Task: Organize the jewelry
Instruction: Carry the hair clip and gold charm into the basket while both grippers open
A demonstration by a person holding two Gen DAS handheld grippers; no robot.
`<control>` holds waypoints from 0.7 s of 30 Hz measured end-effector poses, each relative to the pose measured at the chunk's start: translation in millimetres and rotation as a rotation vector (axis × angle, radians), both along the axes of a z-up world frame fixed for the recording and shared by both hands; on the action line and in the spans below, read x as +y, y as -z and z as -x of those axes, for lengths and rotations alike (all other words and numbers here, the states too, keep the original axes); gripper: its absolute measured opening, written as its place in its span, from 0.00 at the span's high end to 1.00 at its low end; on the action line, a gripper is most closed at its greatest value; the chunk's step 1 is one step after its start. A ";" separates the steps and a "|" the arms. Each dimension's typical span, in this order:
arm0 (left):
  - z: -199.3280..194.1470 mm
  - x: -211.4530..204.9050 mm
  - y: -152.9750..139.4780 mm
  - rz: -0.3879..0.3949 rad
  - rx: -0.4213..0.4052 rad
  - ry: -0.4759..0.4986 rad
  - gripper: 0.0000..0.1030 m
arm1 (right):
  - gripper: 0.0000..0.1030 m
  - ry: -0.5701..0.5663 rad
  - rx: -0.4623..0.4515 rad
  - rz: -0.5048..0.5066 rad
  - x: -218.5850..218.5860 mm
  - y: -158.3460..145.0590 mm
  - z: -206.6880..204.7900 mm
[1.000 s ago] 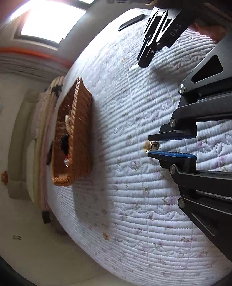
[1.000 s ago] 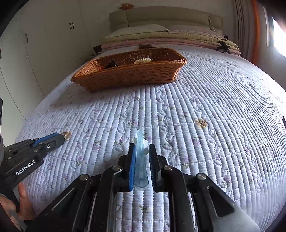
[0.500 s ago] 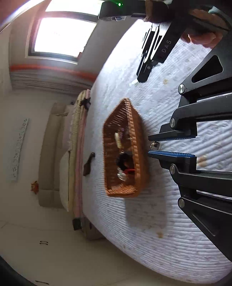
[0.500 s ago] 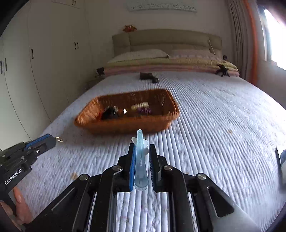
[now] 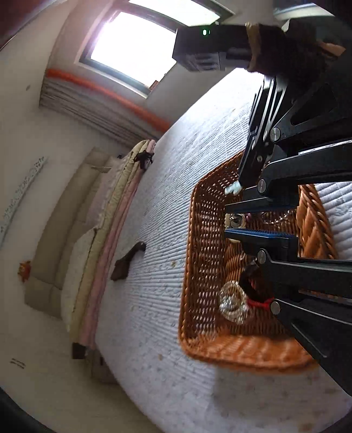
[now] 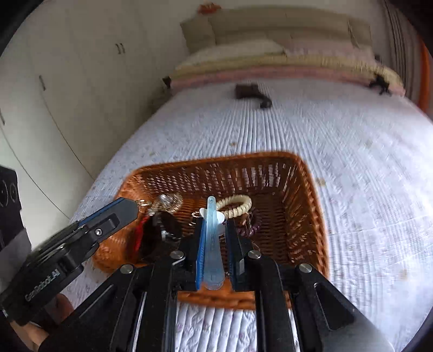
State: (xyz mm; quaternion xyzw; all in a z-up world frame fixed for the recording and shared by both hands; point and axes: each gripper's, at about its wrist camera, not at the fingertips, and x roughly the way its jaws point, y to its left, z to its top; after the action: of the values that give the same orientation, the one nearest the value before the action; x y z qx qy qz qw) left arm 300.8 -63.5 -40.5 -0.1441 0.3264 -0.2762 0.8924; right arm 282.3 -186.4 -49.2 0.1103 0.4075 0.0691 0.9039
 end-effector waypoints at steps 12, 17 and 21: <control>-3.8 -34.5 36.8 -0.111 0.044 0.068 0.89 | 0.85 0.067 0.037 -0.032 -29.4 37.0 -14.7; 5.7 -34.6 30.0 -0.146 -0.001 0.038 0.48 | 0.71 0.088 -0.022 -0.071 -42.7 23.1 -1.1; 16.7 -25.7 18.4 -0.148 -0.039 0.002 0.42 | 0.61 0.126 -0.081 -0.048 -49.0 7.8 13.1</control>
State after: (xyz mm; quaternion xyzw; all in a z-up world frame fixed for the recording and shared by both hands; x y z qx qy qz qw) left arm 284.0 -89.2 -59.0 -0.0720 0.3288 -0.2550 0.9065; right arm 269.2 -235.4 -57.0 0.1544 0.3609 0.0260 0.9194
